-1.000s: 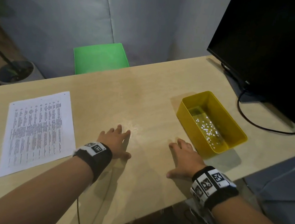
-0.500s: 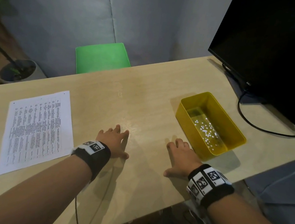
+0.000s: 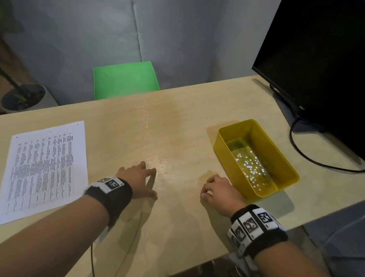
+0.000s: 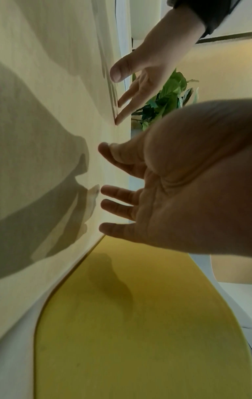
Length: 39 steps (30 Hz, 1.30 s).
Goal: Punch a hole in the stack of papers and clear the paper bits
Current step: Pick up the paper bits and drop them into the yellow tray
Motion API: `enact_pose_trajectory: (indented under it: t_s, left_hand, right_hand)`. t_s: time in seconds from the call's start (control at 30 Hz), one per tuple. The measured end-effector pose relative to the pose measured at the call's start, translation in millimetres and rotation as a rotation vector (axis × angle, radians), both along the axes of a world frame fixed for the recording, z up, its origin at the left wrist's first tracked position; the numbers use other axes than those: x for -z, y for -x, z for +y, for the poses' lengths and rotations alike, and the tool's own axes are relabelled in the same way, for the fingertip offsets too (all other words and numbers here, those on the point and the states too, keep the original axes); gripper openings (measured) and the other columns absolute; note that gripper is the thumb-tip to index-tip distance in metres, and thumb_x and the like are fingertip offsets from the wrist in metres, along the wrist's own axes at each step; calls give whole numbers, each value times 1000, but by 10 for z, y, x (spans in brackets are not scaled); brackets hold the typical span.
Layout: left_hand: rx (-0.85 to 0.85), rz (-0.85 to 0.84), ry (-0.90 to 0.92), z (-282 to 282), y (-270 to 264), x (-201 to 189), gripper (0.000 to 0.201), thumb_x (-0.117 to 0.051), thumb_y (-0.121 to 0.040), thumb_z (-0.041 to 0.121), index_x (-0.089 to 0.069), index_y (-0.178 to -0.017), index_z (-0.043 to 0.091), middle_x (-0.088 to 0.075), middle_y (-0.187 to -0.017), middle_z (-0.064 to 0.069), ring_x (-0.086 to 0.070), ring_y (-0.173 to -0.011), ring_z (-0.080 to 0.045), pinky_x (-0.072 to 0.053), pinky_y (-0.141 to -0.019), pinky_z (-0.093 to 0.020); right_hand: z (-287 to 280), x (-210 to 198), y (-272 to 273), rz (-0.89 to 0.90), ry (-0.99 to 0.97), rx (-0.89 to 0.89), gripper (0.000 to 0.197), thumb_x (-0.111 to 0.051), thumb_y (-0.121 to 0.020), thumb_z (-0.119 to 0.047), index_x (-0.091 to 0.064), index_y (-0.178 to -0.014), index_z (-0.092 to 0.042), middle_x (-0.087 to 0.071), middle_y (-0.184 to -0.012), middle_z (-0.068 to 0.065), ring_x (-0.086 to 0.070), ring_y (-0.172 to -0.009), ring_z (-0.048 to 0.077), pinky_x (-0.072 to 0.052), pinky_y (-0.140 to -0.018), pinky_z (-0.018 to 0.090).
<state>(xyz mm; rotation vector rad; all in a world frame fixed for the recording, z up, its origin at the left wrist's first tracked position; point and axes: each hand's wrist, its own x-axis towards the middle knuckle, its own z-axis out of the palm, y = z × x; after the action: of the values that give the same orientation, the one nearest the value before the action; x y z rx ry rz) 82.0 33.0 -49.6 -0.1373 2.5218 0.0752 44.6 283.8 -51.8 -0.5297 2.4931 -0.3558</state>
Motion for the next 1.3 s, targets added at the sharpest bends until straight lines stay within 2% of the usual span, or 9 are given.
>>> enact_pose_trajectory:
  t_s: [0.23,0.3,0.37,0.5,0.63,0.73,0.8,1.07,1.3]
  left_hand:
    - [22,-1,41,12,29,-4,72,-58,-77,62,-33,-138,36,-41,-134,0,-54,-113,-24,-41,-92,-40]
    - [8,42,29,32,28,-7,56,-54,-82,53,-40,-133,34,-46,-123,-1,-59,-101,-24,-43,-82,-36]
    - [-20,123,7,59,16,-3,42,-40,-88,46,-47,-127,32,-49,-115,-1,-61,-91,-23,-43,-74,-32]
    - [-41,145,3,89,31,-3,42,-38,-90,44,-45,-130,34,-45,-137,-3,-61,-104,-23,-48,-84,-33]
    - [-15,79,10,60,91,-49,49,-47,-89,45,-39,-136,34,-38,-144,-1,-57,-113,-22,-44,-93,-32]
    - [-69,42,-8,-19,172,-123,56,-53,-87,48,-36,-139,37,-38,-146,4,-55,-120,-19,-45,-96,-32]
    - [-144,72,-26,-80,213,-170,52,-51,-90,44,-37,-140,36,-41,-145,4,-53,-122,-19,-45,-97,-31]
    - [-331,172,-80,-141,278,-216,45,-50,-91,44,-46,-134,33,-47,-139,2,-52,-121,-18,-42,-98,-29]
    - [-395,210,-113,65,375,-190,43,-53,-90,45,-50,-131,32,-46,-141,4,-50,-125,-16,-39,-103,-28]
  right_hand:
    - [-86,-143,85,21,92,38,23,-42,-98,-24,-61,-108,-15,-49,-121,3,-50,-109,21,-41,-86,31]
    - [-121,-293,141,49,160,48,23,-43,-99,-25,-61,-107,-14,-53,-118,4,-55,-103,23,-41,-81,29]
    - [-125,-502,237,96,232,64,22,-46,-98,-26,-62,-105,-13,-59,-112,5,-57,-99,23,-45,-80,31]
    - [45,-933,507,175,311,132,21,-49,-97,-26,-64,-103,-12,-66,-100,4,-61,-93,21,-52,-82,38]
    - [389,-1106,761,199,225,188,20,-47,-98,-28,-63,-103,-17,-66,-97,0,-61,-87,16,-54,-78,35]
    - [611,-1060,913,190,162,214,19,-50,-96,-27,-64,-105,-19,-66,-98,-1,-62,-91,15,-54,-83,34]
    - [699,-1004,982,166,125,216,18,-51,-95,-26,-65,-104,-18,-66,-98,0,-62,-93,16,-53,-85,34]
    - [791,-797,1223,112,157,225,1,-65,-87,-20,-66,-86,-19,-66,-86,-4,-62,-83,9,-53,-81,28]
    - [844,-752,1439,48,137,169,24,-50,-94,-10,-71,-98,-20,-67,-103,-3,-62,-98,15,-49,-85,25]
